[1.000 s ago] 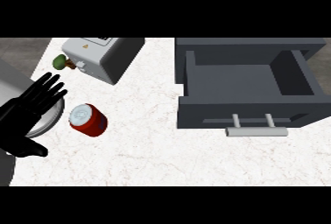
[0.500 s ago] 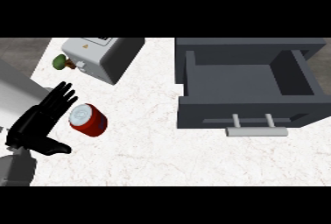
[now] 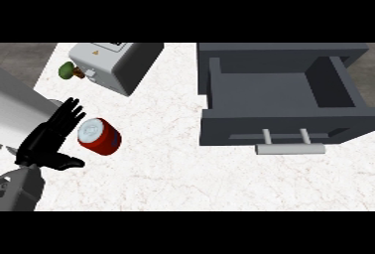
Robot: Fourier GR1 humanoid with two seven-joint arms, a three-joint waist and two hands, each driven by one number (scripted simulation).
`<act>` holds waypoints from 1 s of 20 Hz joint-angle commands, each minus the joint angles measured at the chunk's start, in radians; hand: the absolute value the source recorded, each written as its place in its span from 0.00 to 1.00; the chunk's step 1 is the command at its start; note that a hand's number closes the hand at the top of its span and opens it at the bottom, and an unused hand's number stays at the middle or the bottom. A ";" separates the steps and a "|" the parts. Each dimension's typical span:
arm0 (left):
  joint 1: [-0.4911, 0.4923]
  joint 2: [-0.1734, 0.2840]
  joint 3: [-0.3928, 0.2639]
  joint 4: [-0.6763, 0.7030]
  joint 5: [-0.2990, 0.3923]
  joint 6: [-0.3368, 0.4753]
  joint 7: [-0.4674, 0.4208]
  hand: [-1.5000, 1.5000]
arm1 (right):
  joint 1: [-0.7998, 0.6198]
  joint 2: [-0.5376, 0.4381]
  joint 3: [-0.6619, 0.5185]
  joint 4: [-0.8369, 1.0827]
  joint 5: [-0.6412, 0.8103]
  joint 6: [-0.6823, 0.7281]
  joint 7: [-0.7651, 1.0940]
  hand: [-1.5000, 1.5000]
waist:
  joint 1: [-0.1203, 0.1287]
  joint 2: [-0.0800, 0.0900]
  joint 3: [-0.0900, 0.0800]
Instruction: Pick up the can, place it into the drawer and close the drawer
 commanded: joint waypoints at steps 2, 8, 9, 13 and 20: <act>-0.043 0.025 0.004 0.151 -0.052 -0.013 -0.096 0.00 | -0.064 -0.013 -0.011 0.017 0.012 -0.018 0.024 0.00 | 0.005 -0.001 0.001; -0.122 0.063 -0.005 0.397 -0.128 -0.055 -0.244 0.00 | 0.027 0.043 -0.037 -0.054 -0.006 0.037 0.021 0.00 | -0.004 0.000 0.000; -0.156 0.048 -0.001 0.446 -0.131 -0.036 -0.246 0.00 | 0.009 0.009 -0.058 -0.024 -0.062 0.049 0.026 0.00 | -0.006 0.001 0.000; -0.164 0.070 0.006 0.581 -0.162 -0.069 -0.371 0.00 | 0.022 0.008 -0.088 -0.031 -0.073 0.054 0.024 0.00 | -0.016 0.004 -0.002; -0.205 -0.004 -0.018 0.664 -0.199 -0.035 -0.436 0.00 | 0.008 0.026 -0.083 -0.036 -0.063 0.063 0.047 0.00 | -0.010 0.003 -0.001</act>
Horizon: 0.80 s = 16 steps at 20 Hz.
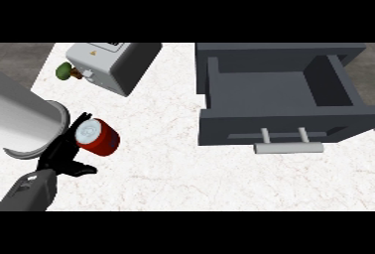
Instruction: Pick up the can, place it into the drawer and close the drawer
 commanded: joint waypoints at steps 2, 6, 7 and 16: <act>-0.011 -0.048 -0.005 0.081 -0.024 0.013 -0.091 0.00 | -0.005 -0.024 0.000 -0.031 -0.036 -0.010 0.070 0.00 | -0.004 0.002 -0.001; -0.103 0.001 0.049 0.129 0.035 -0.060 0.017 0.00 | 0.001 0.000 -0.020 0.017 -0.017 0.042 -0.002 0.00 | -0.007 0.003 0.000; -0.110 -0.052 0.045 0.114 0.035 -0.014 0.005 0.00 | -0.010 0.003 -0.005 -0.007 -0.024 0.020 0.029 0.00 | -0.003 0.002 0.000; -0.099 -0.039 0.022 0.074 0.034 -0.187 0.000 1.00 | 0.024 0.035 0.023 -0.090 -0.048 -0.025 0.085 0.00 | 0.001 -0.001 0.000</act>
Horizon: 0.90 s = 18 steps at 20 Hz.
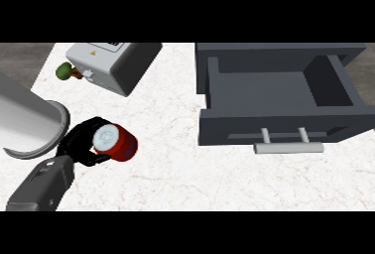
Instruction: Pick up the can, place it into the drawer and close the drawer
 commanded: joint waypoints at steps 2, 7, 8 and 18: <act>-0.023 -0.015 -0.002 -0.039 0.017 -0.118 -0.027 1.00 | -0.004 -0.023 -0.015 0.015 -0.035 0.008 0.021 0.00 | 0.006 -0.002 0.000; 0.014 -0.122 0.080 -0.101 0.104 0.175 -0.036 1.00 | 0.048 0.006 -0.055 0.012 -0.037 0.027 -0.018 0.00 | 0.023 -0.013 0.003; 0.021 -0.125 0.106 -0.100 0.124 0.229 -0.045 1.00 | 0.054 0.015 -0.039 -0.002 -0.037 0.027 -0.032 0.00 | 0.023 -0.013 0.003; 0.046 -0.310 0.026 -0.518 0.164 0.474 0.105 1.00 | 0.066 0.015 -0.029 -0.045 -0.047 -0.020 -0.007 0.00 | 0.034 -0.017 0.004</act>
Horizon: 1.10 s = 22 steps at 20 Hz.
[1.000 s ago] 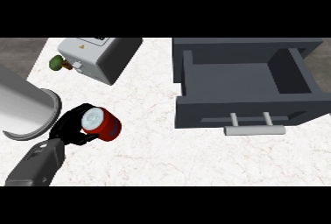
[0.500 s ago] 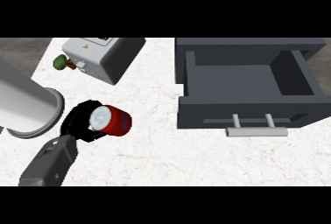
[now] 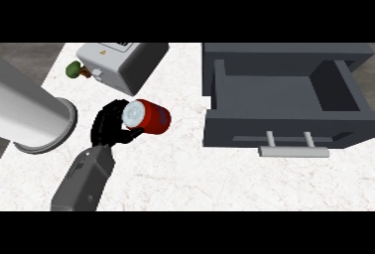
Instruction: Pick up the can, place it into the drawer and close the drawer
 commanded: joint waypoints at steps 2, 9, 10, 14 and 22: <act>0.037 -0.055 -0.091 -0.259 0.035 0.096 0.100 1.00 | 0.065 0.007 0.018 -0.020 -0.029 0.005 -0.009 0.00 | 0.002 -0.006 0.001; 0.098 -0.056 -0.299 -0.604 0.086 0.328 0.319 1.00 | 0.006 -0.006 0.017 -0.032 -0.009 -0.008 0.028 0.00 | -0.010 0.004 -0.001; 0.095 -0.057 -0.250 -0.674 0.053 0.306 0.400 1.00 | -0.027 -0.058 -0.010 0.004 -0.041 -0.040 0.055 0.00 | -0.004 0.005 -0.001; 0.081 -0.057 -0.367 -0.834 0.058 0.459 0.539 1.00 | -0.010 0.007 0.045 -0.052 0.003 -0.064 0.043 0.00 | -0.007 0.005 -0.001; -0.153 -0.056 -0.385 -0.780 -0.022 0.580 0.627 1.00 | 0.002 0.002 0.042 -0.054 -0.002 -0.051 0.037 0.00 | -0.026 0.010 -0.001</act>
